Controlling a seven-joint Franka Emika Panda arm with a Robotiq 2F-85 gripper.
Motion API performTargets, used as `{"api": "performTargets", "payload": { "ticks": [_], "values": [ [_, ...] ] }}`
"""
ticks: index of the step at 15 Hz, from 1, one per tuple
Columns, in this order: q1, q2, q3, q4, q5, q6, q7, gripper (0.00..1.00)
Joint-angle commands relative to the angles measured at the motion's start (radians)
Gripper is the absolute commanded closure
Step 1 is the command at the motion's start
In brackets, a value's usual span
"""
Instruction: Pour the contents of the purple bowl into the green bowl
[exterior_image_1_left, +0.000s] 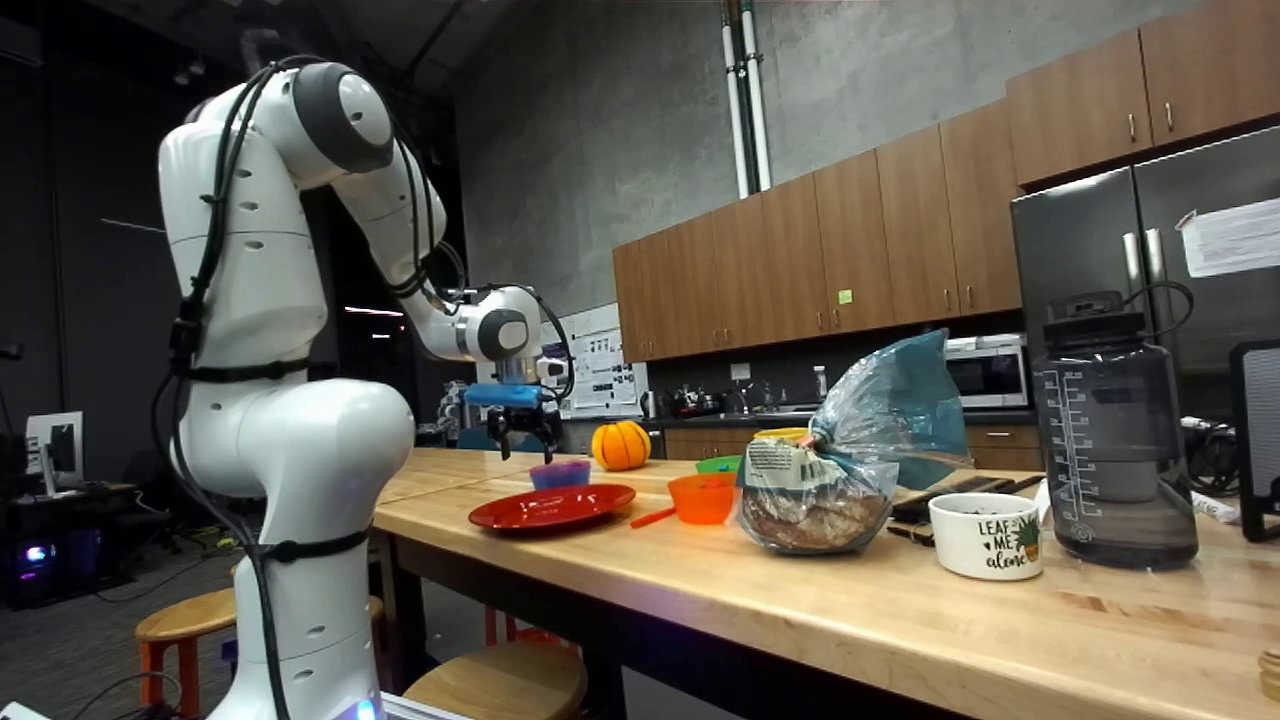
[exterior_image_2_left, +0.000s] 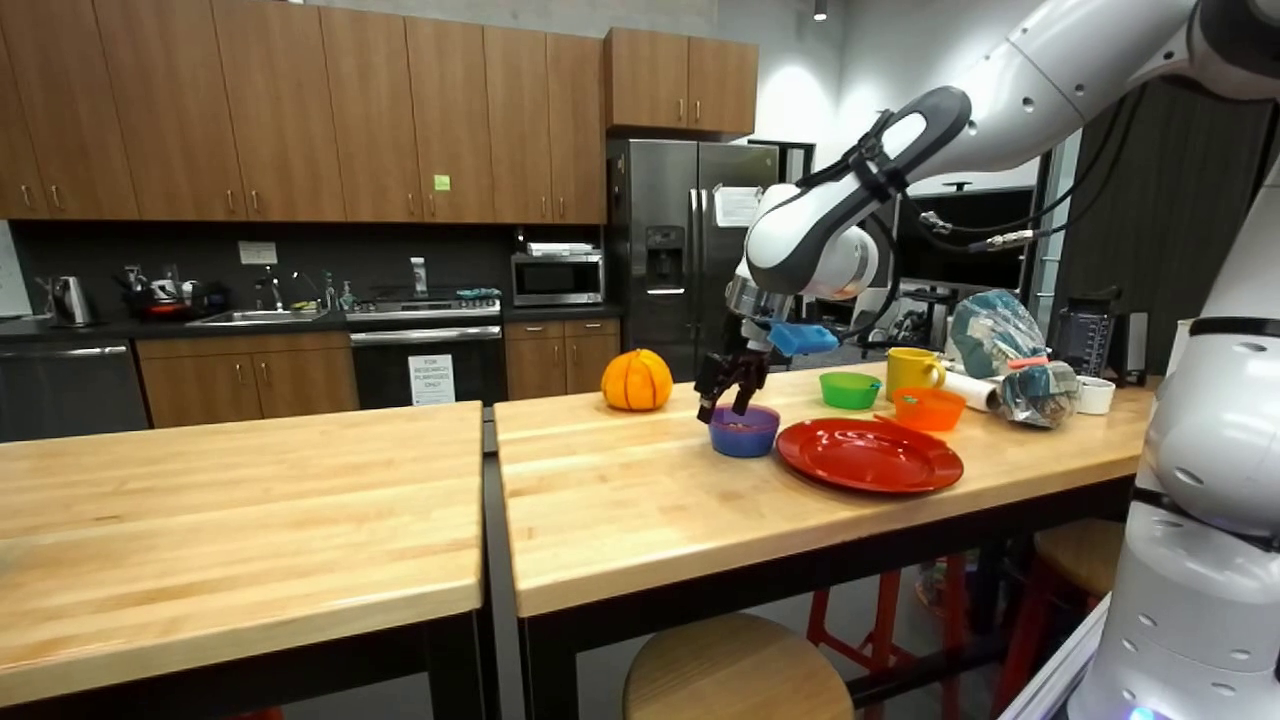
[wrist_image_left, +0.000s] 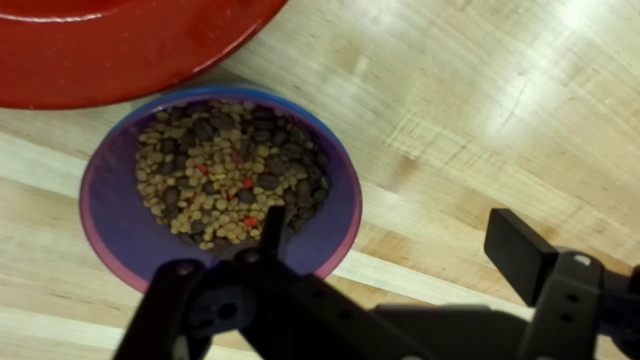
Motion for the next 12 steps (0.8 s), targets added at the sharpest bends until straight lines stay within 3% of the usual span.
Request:
{"api": "performTargets", "payload": {
  "ticks": [1,2,3,4,6,12],
  "values": [
    [-0.011,0.064,0.004,0.047,-0.009,-0.011,-0.003,0.00],
    [-0.012,0.079,0.005,0.056,-0.008,-0.013,-0.006,0.00],
    [-0.014,0.090,0.007,0.061,-0.012,-0.012,-0.003,0.09],
    [-0.015,0.100,0.008,0.068,-0.014,-0.012,-0.005,0.27],
    [-0.019,0.114,0.011,0.082,-0.020,-0.019,-0.005,0.39],
    [-0.028,0.131,0.013,0.102,-0.053,-0.034,0.006,0.88]
  ]
}}
